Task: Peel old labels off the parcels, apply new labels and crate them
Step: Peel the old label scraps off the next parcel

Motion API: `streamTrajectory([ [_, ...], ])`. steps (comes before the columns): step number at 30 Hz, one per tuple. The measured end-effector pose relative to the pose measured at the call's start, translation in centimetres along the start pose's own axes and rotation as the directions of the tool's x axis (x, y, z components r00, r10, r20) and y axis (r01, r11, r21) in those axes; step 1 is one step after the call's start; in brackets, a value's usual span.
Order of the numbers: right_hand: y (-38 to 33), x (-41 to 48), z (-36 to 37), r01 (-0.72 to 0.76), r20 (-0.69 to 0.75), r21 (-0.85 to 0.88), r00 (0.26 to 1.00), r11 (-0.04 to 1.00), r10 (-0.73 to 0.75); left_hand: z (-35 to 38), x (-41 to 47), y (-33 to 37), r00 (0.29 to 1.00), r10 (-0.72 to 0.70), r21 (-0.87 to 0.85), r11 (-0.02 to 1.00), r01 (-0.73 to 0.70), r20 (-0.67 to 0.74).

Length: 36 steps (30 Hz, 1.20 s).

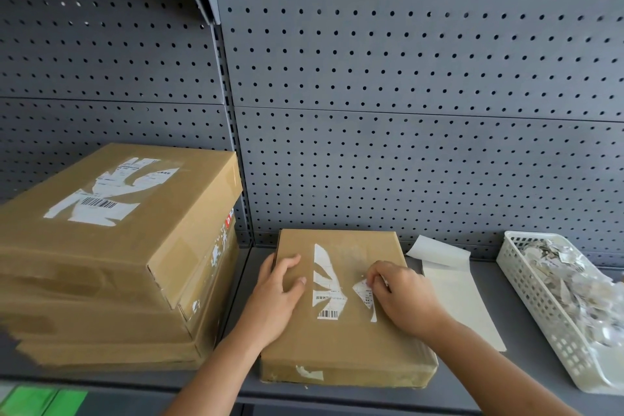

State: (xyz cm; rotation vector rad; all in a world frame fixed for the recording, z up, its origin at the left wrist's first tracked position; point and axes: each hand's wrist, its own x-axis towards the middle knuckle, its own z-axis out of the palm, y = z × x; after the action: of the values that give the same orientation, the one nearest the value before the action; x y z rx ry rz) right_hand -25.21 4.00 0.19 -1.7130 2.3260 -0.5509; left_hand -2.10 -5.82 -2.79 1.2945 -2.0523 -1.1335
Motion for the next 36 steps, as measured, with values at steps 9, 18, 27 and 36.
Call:
streamTrajectory([
  [9, -0.3, 0.2, 0.0, 0.009, 0.037, -0.023, 0.999, 1.0, -0.008, 0.0, 0.2, -0.5, 1.0, -0.005, 0.008, 1.0, 0.005, -0.003],
  [18, -0.3, 0.2, 0.1, 0.021, 0.021, -0.021, 1.0, 1.0, -0.02, 0.1, 0.1, -0.4, 1.0, 0.013, 0.009, 1.0, -0.013, -0.013],
  [27, 0.3, -0.1, 0.0, 0.089, 0.055, 0.006, 0.995, 0.996, -0.089, 0.1, 0.3, -0.6, 1.0, 0.003, 0.013, 1.0, -0.003, -0.01],
  [36, 0.3, 0.7, -0.4, 0.231, 0.132, -0.101, 0.967, 0.968, -0.217, 0.1, 0.3, -0.6, 1.0, 0.009, 0.017, 1.0, -0.009, -0.013],
])
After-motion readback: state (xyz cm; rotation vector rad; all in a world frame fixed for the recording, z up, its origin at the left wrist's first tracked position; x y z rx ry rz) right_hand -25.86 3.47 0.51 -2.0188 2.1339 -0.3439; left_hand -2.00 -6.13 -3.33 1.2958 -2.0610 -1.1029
